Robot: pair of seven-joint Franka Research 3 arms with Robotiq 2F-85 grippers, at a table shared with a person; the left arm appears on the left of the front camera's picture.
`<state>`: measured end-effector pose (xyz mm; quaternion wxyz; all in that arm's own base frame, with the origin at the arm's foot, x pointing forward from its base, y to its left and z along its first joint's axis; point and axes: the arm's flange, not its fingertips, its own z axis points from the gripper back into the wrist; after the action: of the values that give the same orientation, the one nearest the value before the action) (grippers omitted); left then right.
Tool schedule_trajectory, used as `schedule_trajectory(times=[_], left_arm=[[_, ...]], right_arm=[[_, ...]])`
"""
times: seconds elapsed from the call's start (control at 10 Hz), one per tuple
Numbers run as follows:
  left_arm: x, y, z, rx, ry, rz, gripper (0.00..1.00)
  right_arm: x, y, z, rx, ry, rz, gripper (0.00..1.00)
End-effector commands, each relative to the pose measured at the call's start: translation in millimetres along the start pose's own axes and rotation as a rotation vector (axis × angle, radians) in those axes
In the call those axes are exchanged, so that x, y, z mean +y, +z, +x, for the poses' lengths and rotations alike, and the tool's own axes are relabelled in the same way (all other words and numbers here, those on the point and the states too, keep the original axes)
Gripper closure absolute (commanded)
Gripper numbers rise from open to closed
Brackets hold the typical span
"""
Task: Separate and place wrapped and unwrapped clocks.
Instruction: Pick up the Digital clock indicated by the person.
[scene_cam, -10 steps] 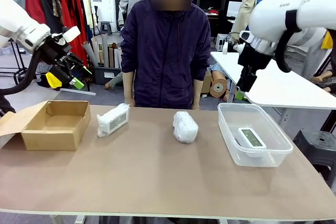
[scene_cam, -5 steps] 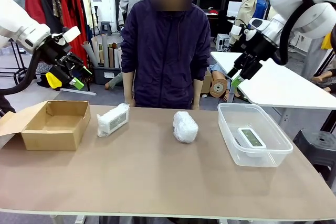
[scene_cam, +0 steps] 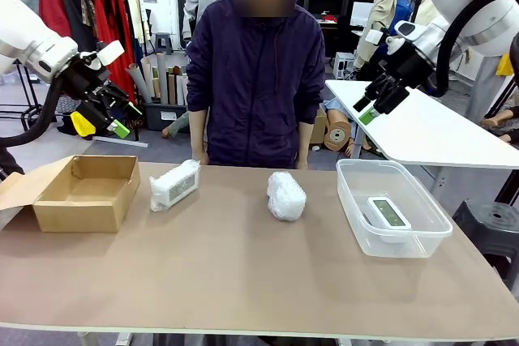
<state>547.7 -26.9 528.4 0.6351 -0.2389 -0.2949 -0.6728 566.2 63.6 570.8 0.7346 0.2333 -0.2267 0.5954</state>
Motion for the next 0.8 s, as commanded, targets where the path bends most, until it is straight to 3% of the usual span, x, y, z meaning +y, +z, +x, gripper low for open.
schedule_trajectory(times=[0.0,0.5,0.7], left_arm=[[-1,1,1,0.003,-0.001,0.006,0.0],[-1,1,1,0.003,-0.001,0.006,0.0],[-1,1,1,0.003,-0.001,0.006,0.0]], right_arm=[[-9,11,-9,-0.037,0.086,0.046,0.0],[-27,20,-27,-0.052,0.112,0.148,0.0],[-32,18,-36,-0.104,0.043,0.067,0.0]])
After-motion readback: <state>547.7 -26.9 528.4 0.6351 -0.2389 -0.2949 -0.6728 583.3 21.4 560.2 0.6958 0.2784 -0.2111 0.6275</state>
